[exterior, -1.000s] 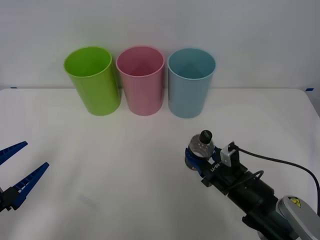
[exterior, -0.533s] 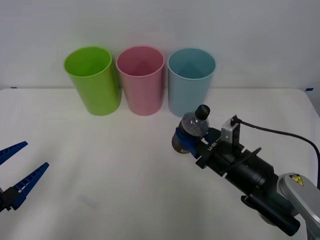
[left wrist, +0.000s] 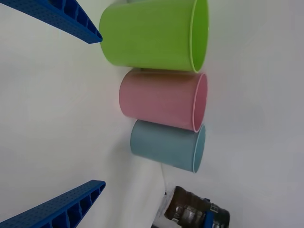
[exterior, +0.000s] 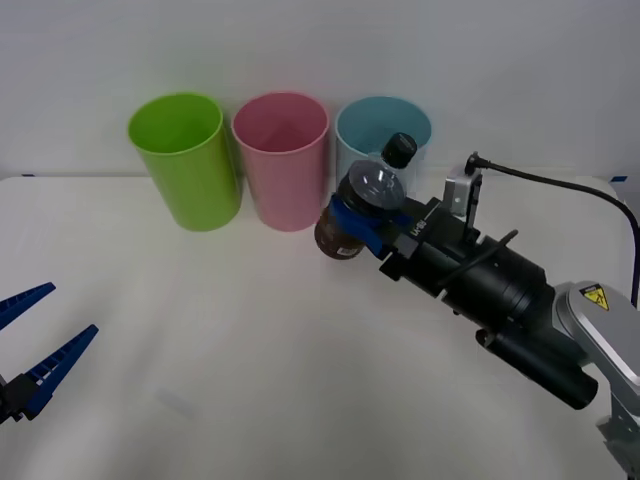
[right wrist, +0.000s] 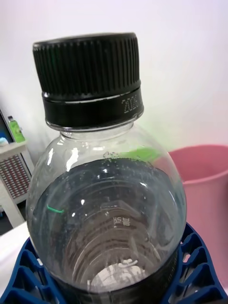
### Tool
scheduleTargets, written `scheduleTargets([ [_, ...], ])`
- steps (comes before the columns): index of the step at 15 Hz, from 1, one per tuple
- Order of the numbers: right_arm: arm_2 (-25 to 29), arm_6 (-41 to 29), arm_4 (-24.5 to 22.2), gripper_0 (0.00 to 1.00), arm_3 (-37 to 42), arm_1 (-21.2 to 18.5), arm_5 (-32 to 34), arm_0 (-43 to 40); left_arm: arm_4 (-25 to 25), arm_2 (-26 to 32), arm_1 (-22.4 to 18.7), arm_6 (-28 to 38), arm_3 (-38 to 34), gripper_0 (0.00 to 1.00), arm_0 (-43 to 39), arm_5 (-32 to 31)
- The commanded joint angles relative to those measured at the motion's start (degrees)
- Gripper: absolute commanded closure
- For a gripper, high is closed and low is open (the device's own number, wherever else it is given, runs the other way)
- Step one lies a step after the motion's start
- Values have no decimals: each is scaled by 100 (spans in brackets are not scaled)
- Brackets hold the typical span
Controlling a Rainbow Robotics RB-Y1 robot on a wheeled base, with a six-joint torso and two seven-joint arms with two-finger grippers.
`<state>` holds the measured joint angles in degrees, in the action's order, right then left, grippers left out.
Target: Grasp the object on the table and drop it into the matching bin: aluminum can to the light blue bin, PET bottle to the pink bin.
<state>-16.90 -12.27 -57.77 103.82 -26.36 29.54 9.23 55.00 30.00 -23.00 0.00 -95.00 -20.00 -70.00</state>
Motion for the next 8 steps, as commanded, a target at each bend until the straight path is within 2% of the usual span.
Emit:
scheduleTargets([
  [1,-7,-583,-112,100,-2,9,-115,431,0,0,0,0,0,0,0,0],
  [5,-7,-1304,-639,100,-19,52,-537,941,0,0,0,0,0,0,0,0],
  [8,2,-1708,-921,100,-485,211,-651,1582,0,0,0,0,0,0,0,0],
])
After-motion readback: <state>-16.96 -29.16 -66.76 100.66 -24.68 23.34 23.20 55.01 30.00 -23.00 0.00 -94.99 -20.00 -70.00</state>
